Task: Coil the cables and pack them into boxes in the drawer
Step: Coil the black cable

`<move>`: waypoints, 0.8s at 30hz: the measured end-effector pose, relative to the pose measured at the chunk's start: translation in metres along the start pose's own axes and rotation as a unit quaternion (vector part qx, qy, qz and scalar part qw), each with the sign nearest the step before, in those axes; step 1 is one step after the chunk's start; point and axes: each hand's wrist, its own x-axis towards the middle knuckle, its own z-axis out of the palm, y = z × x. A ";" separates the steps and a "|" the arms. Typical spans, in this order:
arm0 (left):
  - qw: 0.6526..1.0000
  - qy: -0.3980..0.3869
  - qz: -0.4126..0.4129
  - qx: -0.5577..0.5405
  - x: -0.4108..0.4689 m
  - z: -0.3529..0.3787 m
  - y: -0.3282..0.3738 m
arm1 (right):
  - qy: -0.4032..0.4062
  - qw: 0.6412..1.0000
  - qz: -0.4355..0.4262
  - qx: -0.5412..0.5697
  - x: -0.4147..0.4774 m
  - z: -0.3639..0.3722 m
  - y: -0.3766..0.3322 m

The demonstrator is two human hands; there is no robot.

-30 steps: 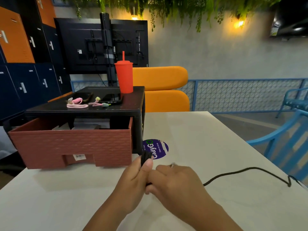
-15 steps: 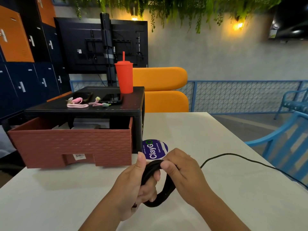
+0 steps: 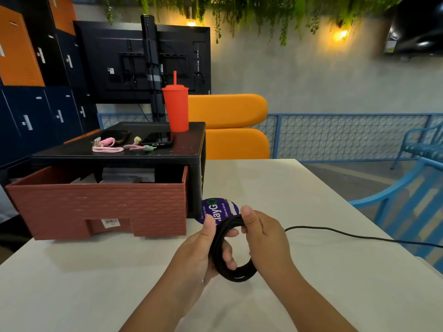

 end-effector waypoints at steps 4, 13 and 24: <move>0.998 -0.010 0.000 0.063 0.000 -0.002 -0.003 | -0.017 1.000 0.016 -0.007 0.001 0.000 0.002; 0.999 0.042 -0.023 0.000 -0.003 0.004 0.000 | -0.030 0.999 -0.008 0.021 -0.003 0.008 0.003; 0.994 0.088 0.026 -0.063 -0.001 -0.027 0.022 | -0.161 0.986 -0.045 0.023 -0.002 -0.008 0.016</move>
